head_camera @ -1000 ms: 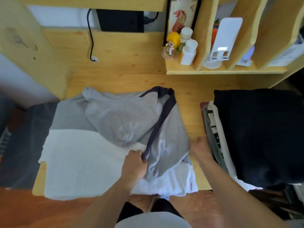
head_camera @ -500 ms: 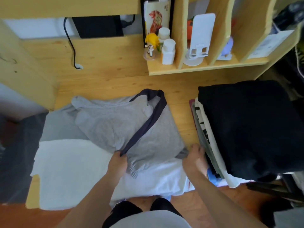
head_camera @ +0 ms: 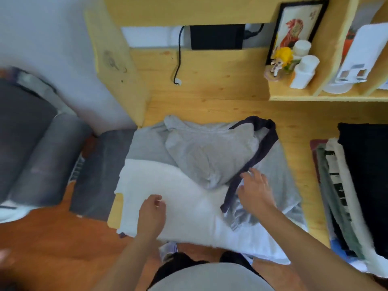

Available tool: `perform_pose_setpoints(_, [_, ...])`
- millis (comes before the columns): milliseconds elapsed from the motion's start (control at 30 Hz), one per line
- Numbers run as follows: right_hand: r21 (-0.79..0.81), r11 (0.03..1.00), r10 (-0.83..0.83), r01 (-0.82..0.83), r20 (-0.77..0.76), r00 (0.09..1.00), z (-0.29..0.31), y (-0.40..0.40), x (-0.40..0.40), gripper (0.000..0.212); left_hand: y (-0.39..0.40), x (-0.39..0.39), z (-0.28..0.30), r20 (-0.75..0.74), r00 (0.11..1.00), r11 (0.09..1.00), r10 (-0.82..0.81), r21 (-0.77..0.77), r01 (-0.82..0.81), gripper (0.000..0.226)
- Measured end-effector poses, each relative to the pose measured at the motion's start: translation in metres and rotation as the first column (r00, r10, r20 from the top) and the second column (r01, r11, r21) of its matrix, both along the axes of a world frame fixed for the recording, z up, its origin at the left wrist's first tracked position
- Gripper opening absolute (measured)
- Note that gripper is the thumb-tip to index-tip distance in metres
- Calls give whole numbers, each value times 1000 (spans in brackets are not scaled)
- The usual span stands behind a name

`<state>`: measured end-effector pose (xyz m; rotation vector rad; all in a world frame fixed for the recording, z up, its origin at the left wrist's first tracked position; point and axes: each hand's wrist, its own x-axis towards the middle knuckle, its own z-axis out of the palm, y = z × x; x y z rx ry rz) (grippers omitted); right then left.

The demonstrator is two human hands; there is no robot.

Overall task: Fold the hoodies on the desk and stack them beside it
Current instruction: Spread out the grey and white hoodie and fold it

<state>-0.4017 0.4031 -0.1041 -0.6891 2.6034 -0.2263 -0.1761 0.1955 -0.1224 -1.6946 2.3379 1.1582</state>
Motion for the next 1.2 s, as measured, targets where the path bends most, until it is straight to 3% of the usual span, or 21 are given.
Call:
perform_pose_setpoints(67, [-145, 988, 45, -58, -94, 995, 4, -39, 21, 39, -50, 33, -5, 20, 978, 976, 209, -66, -207, 27])
perform_pose_setpoints(133, [-249, 960, 105, -127, -101, 989, 3, -85, 43, 40, -103, 59, -16, 82, 944, 944, 320, -107, -311, 25])
perform_pose_setpoints(200, [-219, 955, 197, -201, -40, 980, -2, -131, 67, 49, -150, 73, -28, 123, 926, 933, 356, 11, -360, 23])
perform_pose_setpoints(267, [-83, 966, 247, -244, 30, 969, -14, -168, 86, 61, -191, 80, -51, 153, 908, 867, 389, 274, -417, 31])
perform_pose_setpoints(333, [72, 971, 224, -227, 49, 973, -29, -185, 98, 68, -213, 82, -68, 150, 844, 617, 515, 619, -487, 62])
perform_pose_setpoints(400, [199, 967, 151, -160, 58, 987, -41, -183, 99, 72, -220, 77, -66, 143, 798, 326, 586, 860, -393, 70])
perform_pose_setpoints(433, [250, 958, 131, -143, 64, 989, -44, -178, 98, 74, -221, 70, -57, 125, 770, 228, 626, 915, -334, 67])
perform_pose_setpoints(500, [309, 940, 129, -146, 75, 989, -44, -168, 94, 76, -224, 60, -43, 61, 694, 179, 717, 947, -268, 54])
perform_pose_setpoints(633, [339, 933, 99, -122, 85, 991, -45, -172, 77, 77, -241, 53, -46, -40, 263, 99, 964, 972, -212, 28])
perform_pose_setpoints(733, [336, 936, 83, -103, 73, 994, -48, -165, 54, 77, -251, 51, -50, -98, 105, 115, 990, 978, -174, 22])
perform_pose_setpoints(800, [335, 937, 73, -95, 77, 994, -47, -153, 31, 77, -254, 46, -53, -133, 70, 143, 989, 979, -148, 28])
perform_pose_setpoints(900, [337, 936, 90, -100, 47, 995, -43, -139, 1, 76, -258, 30, -37, -227, 99, 235, 969, 969, -78, 38])
perform_pose_setpoints(967, [345, 931, 111, -117, 36, 993, -41, -138, -4, 77, -258, 19, -24, -350, 165, 360, 922, 932, -34, 51])
perform_pose_setpoints(1067, [314, 940, 107, -130, 91, 990, -38, -138, 3, 81, -249, 11, 17, -539, 187, 545, 821, 838, 23, 54])
perform_pose_setpoints(1133, [208, 973, 60, -98, 181, 982, -32, -140, -1, 78, -230, 8, 51, -664, 200, 661, 721, 745, 88, 57])
perform_pose_setpoints(1200, [-13, 997, -62, 71, 347, 936, -19, -135, -15, 63, -194, -1, 81, -784, 312, 783, 536, 600, 164, 52])
